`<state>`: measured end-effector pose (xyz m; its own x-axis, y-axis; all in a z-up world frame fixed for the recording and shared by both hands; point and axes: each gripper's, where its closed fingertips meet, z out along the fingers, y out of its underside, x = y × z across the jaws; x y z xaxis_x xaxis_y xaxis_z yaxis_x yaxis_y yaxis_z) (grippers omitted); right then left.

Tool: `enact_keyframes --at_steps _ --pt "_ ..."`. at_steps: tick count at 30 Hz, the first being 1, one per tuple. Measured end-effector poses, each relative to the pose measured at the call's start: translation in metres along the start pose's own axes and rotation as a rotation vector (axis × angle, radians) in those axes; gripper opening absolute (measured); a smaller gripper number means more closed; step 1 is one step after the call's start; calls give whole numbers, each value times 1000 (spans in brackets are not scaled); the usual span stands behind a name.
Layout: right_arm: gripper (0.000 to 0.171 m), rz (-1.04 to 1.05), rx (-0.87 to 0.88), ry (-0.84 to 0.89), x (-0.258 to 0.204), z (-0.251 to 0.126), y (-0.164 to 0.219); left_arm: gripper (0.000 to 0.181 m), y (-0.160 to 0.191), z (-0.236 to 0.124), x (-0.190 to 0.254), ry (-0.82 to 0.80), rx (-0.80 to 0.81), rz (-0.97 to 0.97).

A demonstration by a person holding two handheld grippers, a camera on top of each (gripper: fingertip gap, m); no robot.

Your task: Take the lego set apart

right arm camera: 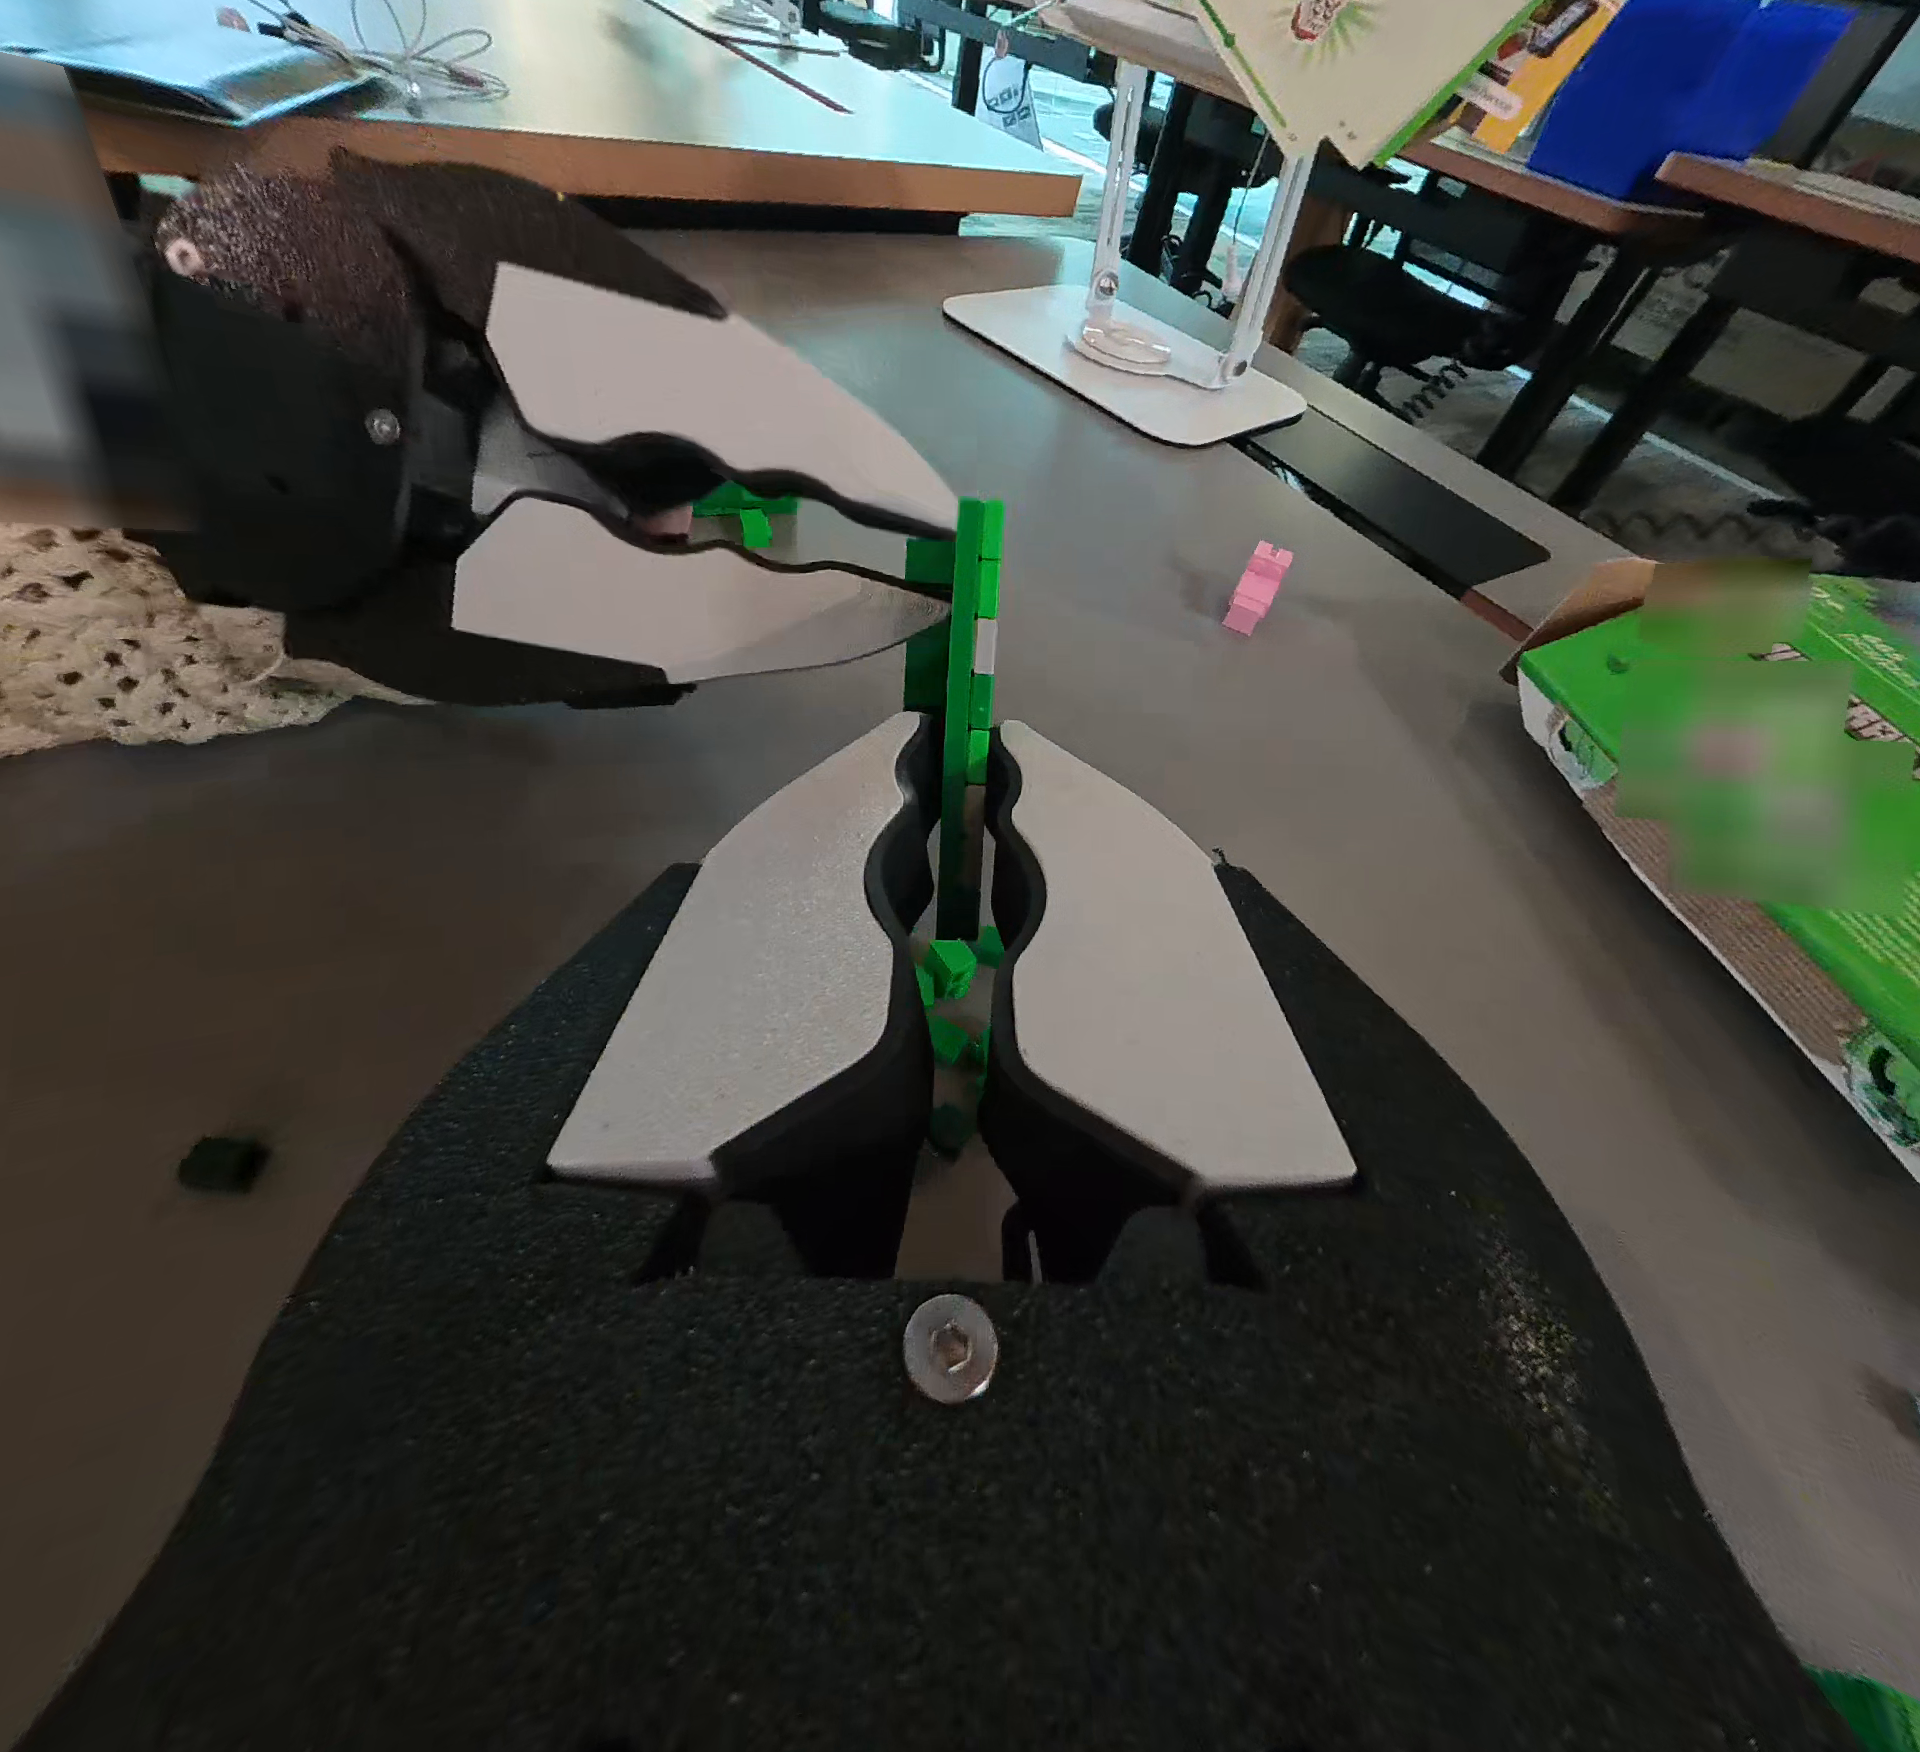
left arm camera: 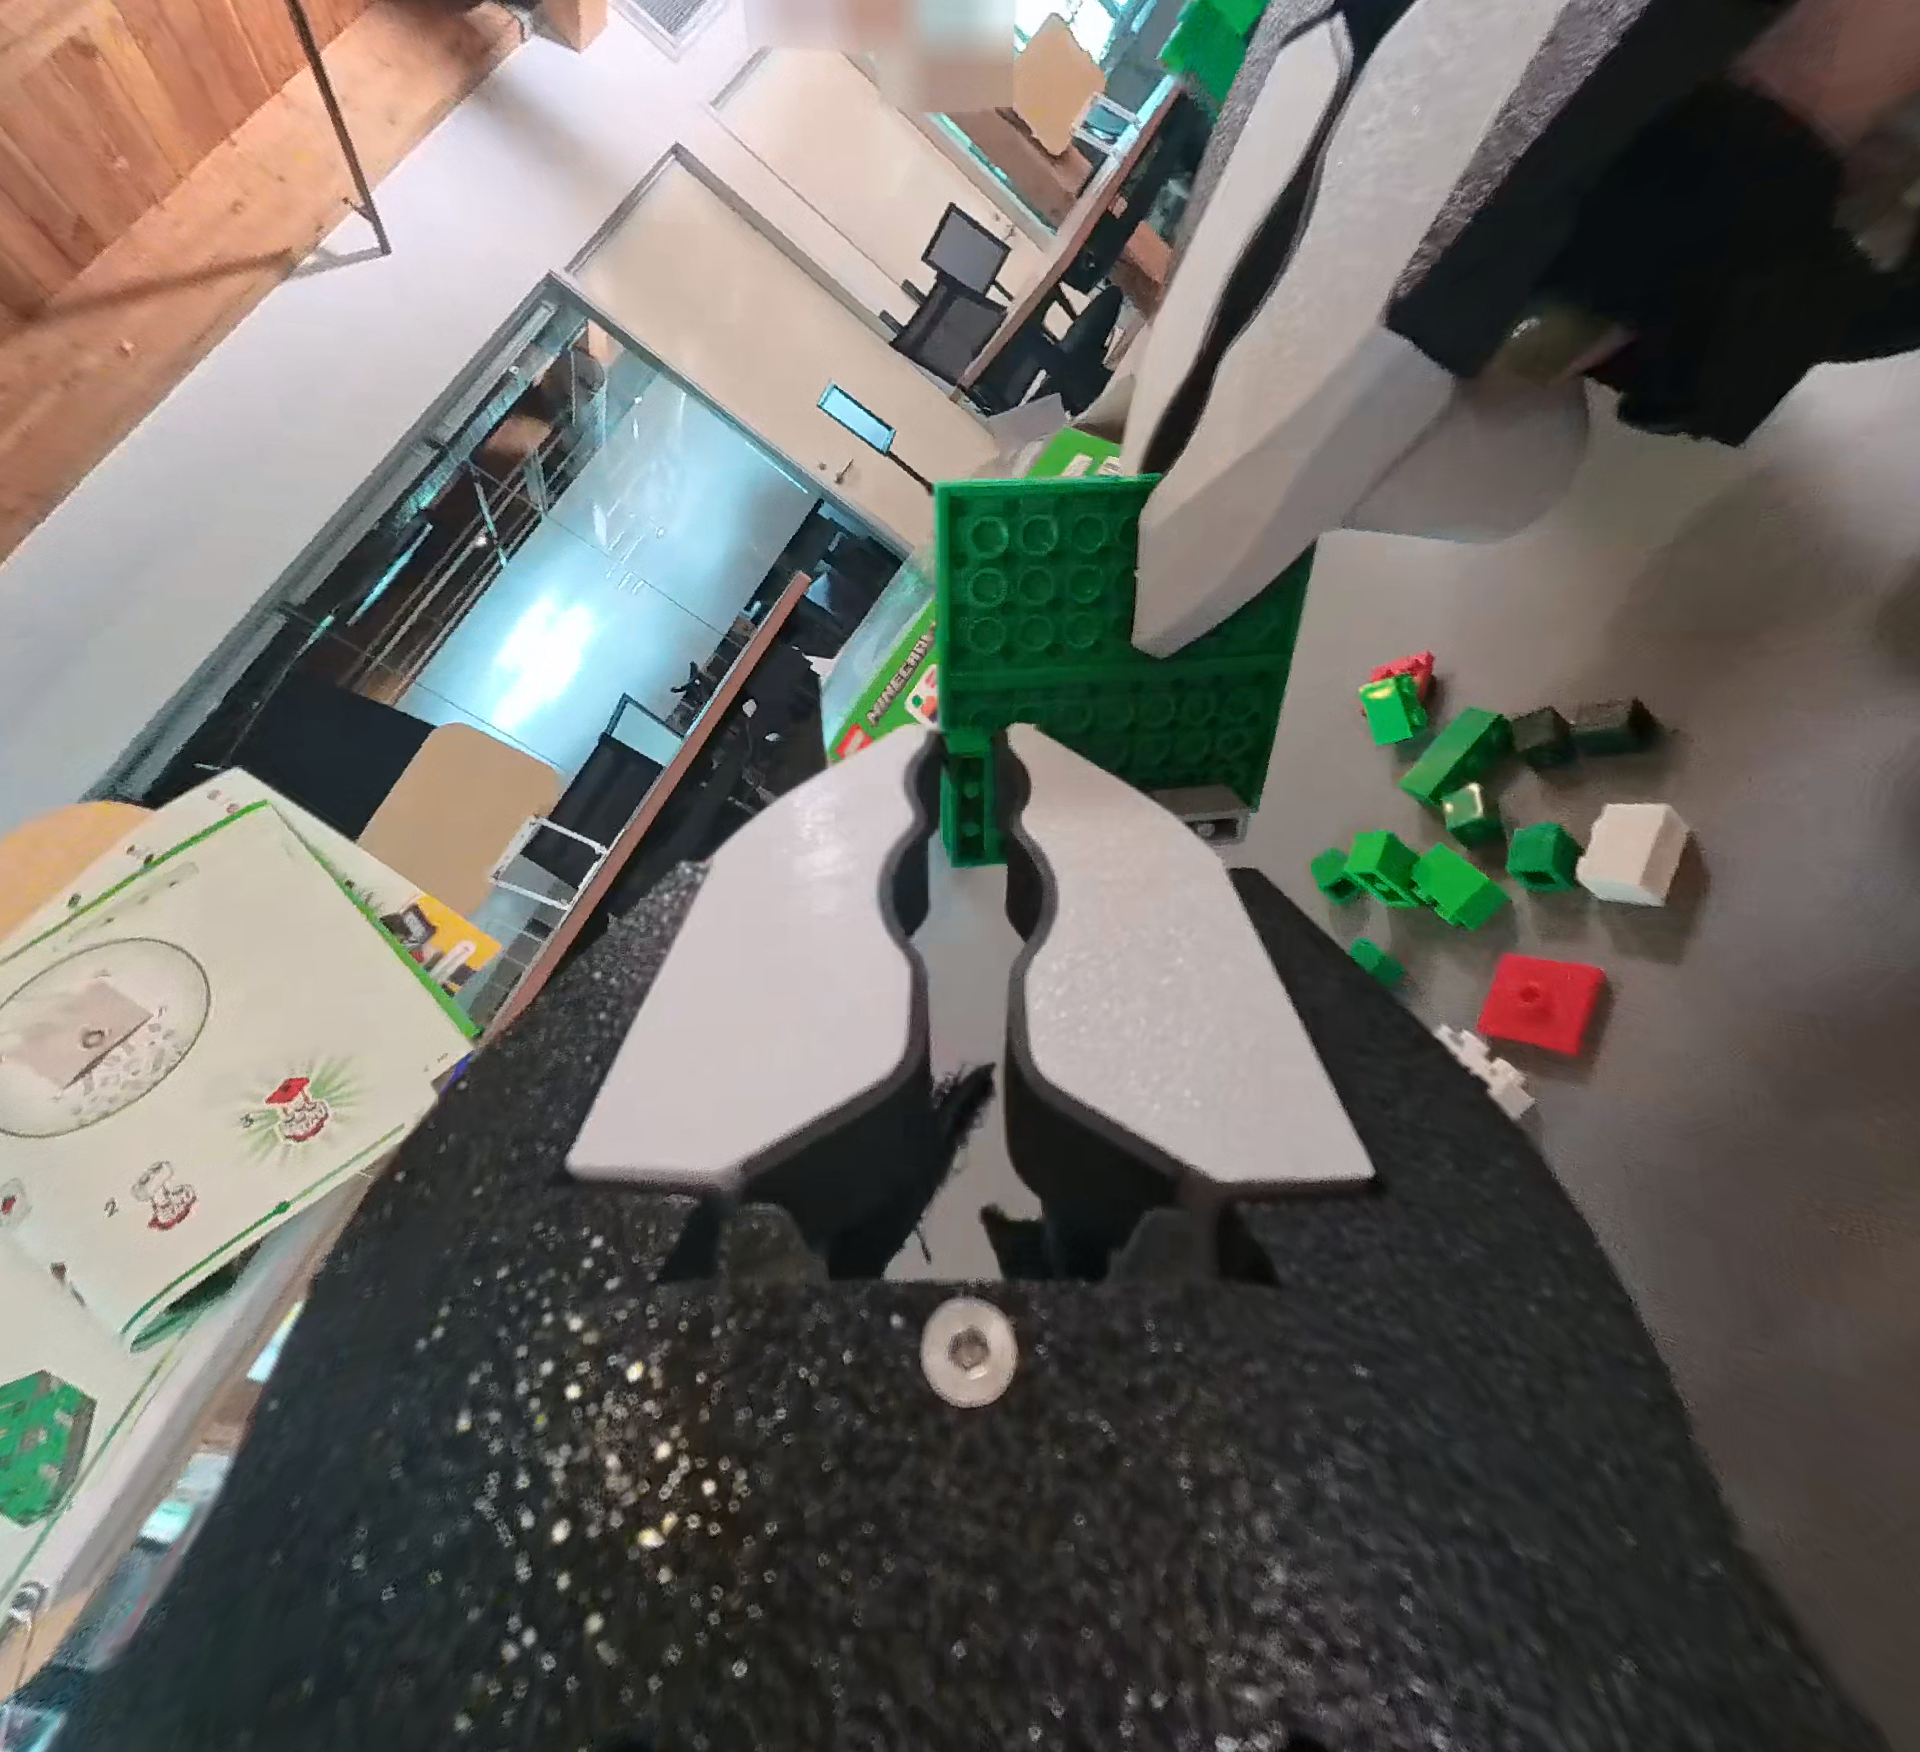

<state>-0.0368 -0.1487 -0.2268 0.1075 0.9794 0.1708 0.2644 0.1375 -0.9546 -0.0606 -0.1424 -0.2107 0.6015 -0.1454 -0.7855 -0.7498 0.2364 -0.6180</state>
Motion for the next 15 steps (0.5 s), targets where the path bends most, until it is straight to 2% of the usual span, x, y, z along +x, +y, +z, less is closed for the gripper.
enact_keyframes --at_steps 3,10,12,15 --pt "6 -58 8 -1 1 -4 0 8 -4 0 1 41 7 -14" --pt "6 -261 -14 17 0 -8 7 7 -2 -5 11 310 62 -365" --pt "6 -300 -27 30 1 -9 8 7 2 -5 6 312 73 -444" --pt "6 -236 -27 26 3 -7 9 7 12 -3 0 264 35 -398"
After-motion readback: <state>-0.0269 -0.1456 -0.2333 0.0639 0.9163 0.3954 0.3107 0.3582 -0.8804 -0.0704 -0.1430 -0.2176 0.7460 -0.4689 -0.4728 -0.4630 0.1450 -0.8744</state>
